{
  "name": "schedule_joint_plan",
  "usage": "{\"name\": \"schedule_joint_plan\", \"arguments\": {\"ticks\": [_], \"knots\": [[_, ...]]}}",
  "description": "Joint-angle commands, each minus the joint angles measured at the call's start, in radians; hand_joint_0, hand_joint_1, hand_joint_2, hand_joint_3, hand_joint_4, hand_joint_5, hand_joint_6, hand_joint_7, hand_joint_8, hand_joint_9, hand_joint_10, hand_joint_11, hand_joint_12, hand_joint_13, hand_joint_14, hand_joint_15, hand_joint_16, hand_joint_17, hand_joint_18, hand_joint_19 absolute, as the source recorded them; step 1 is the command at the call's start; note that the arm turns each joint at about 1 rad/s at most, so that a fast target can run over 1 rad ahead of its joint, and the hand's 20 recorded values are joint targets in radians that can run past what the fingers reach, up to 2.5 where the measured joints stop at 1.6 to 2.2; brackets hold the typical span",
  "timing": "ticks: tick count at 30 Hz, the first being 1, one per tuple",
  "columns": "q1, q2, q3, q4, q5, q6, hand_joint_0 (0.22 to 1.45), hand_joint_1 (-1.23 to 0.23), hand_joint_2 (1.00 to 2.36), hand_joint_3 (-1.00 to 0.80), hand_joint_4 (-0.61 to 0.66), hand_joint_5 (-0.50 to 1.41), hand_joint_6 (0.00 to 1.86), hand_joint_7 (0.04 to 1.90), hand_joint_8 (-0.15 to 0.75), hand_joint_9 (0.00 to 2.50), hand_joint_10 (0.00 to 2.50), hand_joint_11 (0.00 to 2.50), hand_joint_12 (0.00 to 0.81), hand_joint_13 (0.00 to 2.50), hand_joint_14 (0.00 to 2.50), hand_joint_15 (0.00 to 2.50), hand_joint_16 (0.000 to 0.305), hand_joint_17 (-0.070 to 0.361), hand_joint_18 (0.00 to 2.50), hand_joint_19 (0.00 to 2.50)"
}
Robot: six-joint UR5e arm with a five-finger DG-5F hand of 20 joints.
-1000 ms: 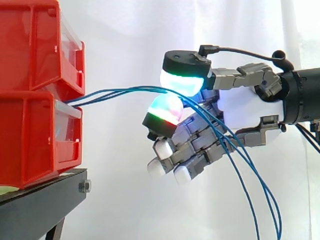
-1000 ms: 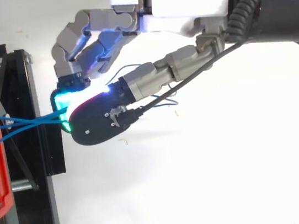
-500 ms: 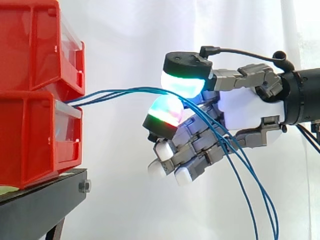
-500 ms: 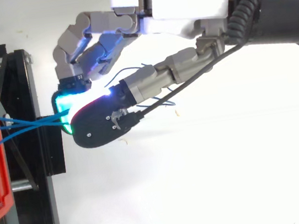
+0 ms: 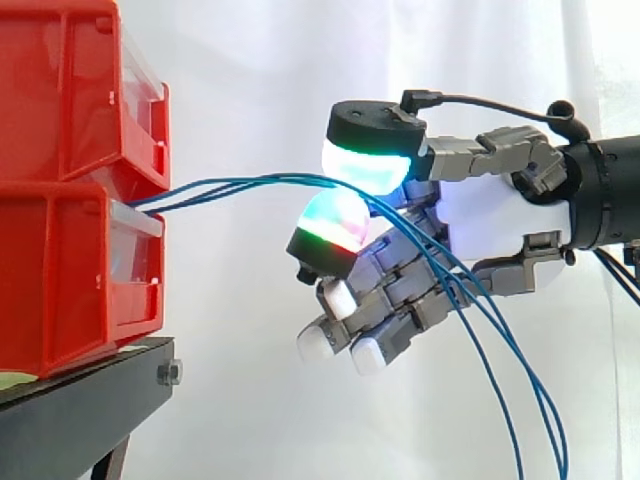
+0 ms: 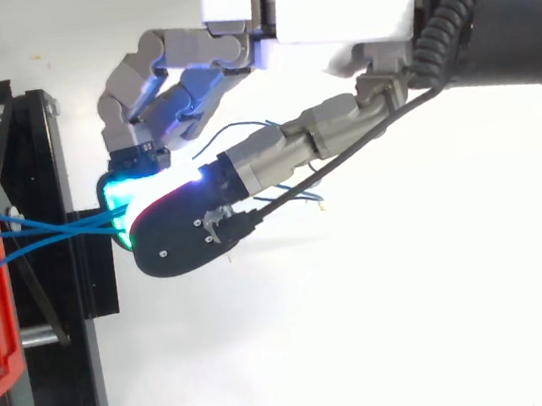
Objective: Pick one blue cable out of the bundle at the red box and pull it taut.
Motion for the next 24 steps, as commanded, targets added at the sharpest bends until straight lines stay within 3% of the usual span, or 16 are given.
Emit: {"name": "schedule_joint_plan", "arguments": {"ticks": [1, 18, 24], "knots": [[-0.001, 0.000, 0.000, -0.002, 0.000, 0.001, 0.67, -0.82, 1.02, -0.24, 0.24, -0.18, 0.86, 0.84, 0.385, 1.06, 0.01, 1.16, 0.365, 0.60, 0.01, 0.30, 0.051, 0.114, 0.60, 0.36], [0.001, 0.000, 0.014, -0.011, 0.000, -0.002, 0.68, -0.82, 1.01, -0.26, 0.24, -0.18, 0.85, 0.82, 0.377, 1.07, 0.01, 1.21, 0.366, 0.61, 0.01, 0.31, 0.051, 0.115, 0.60, 0.36], [0.001, 0.000, 0.014, -0.011, 0.000, 0.000, 0.69, -0.87, 1.01, -0.36, 0.24, -0.19, 0.85, 0.83, 0.371, 1.03, 0.01, 1.20, 0.366, 0.60, 0.01, 0.31, 0.051, 0.115, 0.59, 0.34]]}}
